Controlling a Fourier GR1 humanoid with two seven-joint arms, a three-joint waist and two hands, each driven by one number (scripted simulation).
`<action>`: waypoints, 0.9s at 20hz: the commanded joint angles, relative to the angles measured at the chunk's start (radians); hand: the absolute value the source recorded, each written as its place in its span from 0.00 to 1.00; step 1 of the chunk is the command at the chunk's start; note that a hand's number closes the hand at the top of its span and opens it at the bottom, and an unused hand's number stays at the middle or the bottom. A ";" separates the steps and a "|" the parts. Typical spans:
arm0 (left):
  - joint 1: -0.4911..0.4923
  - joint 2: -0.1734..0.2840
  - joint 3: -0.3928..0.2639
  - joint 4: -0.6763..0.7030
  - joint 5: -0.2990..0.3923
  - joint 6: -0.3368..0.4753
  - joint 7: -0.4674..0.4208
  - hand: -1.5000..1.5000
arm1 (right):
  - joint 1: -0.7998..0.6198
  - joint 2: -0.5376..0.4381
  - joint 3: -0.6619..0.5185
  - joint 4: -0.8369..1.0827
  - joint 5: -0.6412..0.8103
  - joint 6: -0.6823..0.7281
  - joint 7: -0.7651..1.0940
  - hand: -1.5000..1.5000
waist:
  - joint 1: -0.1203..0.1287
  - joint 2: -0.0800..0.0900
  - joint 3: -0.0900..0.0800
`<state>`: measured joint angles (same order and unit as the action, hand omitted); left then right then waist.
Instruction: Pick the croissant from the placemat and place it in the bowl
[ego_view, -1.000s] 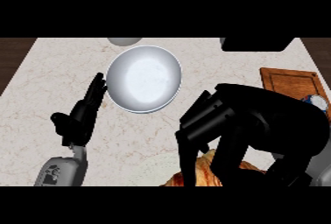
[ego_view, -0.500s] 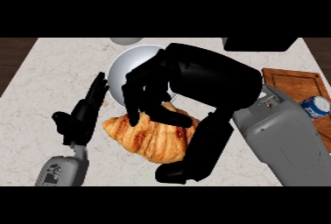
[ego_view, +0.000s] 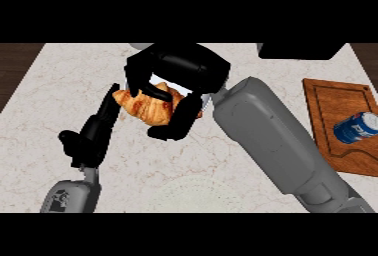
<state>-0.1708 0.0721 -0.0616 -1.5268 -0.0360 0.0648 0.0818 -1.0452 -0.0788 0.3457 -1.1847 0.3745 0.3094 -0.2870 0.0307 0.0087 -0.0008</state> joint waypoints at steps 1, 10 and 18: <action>0.018 0.000 -0.006 -0.013 0.009 -0.018 -0.010 0.50 | -0.096 0.064 -0.007 0.278 0.110 -0.129 -0.124 1.00 | 0.019 0.006 0.000; -0.015 -0.016 -0.024 -0.019 -0.001 -0.019 0.007 0.50 | -0.195 0.078 -0.009 0.695 0.168 -0.182 -0.324 1.00 | 0.030 0.011 0.000; 0.004 -0.023 -0.039 -0.016 -0.020 -0.013 -0.006 0.50 | -0.229 0.079 -0.029 0.887 0.114 -0.008 -0.481 0.00 | 0.048 0.018 0.000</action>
<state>-0.1913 0.0550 -0.0873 -1.5365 -0.0454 0.0498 0.0926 -1.2486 -0.0040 0.3312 -0.3847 0.5021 0.2382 -0.6791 0.0736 0.0250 -0.0007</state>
